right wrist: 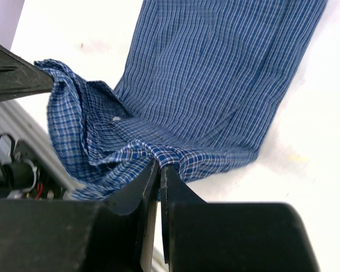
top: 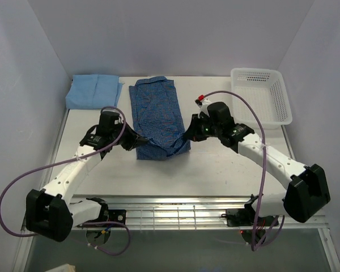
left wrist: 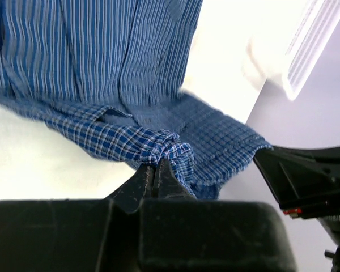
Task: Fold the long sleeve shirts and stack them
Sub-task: Fold the shirt
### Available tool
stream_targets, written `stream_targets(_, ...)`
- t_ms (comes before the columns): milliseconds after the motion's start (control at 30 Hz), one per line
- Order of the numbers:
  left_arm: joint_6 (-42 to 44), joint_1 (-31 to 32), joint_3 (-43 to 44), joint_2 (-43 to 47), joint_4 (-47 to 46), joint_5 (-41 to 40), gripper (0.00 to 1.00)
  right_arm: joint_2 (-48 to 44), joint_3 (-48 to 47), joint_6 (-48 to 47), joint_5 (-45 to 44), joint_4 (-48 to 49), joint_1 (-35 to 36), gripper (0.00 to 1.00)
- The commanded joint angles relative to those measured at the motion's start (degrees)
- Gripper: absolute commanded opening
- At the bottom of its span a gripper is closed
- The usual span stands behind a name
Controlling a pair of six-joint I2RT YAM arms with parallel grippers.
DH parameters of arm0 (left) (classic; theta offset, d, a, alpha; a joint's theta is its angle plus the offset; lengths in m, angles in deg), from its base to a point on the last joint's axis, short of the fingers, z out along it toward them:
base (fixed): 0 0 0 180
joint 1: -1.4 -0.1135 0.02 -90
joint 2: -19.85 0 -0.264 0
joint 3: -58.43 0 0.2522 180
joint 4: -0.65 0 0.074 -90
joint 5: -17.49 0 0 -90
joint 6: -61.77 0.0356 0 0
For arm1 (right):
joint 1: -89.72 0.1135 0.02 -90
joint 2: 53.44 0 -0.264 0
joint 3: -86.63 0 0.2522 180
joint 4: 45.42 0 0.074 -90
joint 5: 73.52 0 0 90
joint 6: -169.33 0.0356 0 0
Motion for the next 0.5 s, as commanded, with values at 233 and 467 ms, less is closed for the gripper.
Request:
stream_targets(233, 10.32, -9.49, 13.48, -15.11, -8.62, 2.26, 0.0, 15.8, -18.14, -7.66, 4.51, 4.73, -5.51, 0.08)
stream_targets(467, 9.79, -10.72, 17.62, -22.23, -11.61, -0.46, 0.0, 25.9, -27.29, -9.59, 7.33, 4.55, -9.63, 0.08)
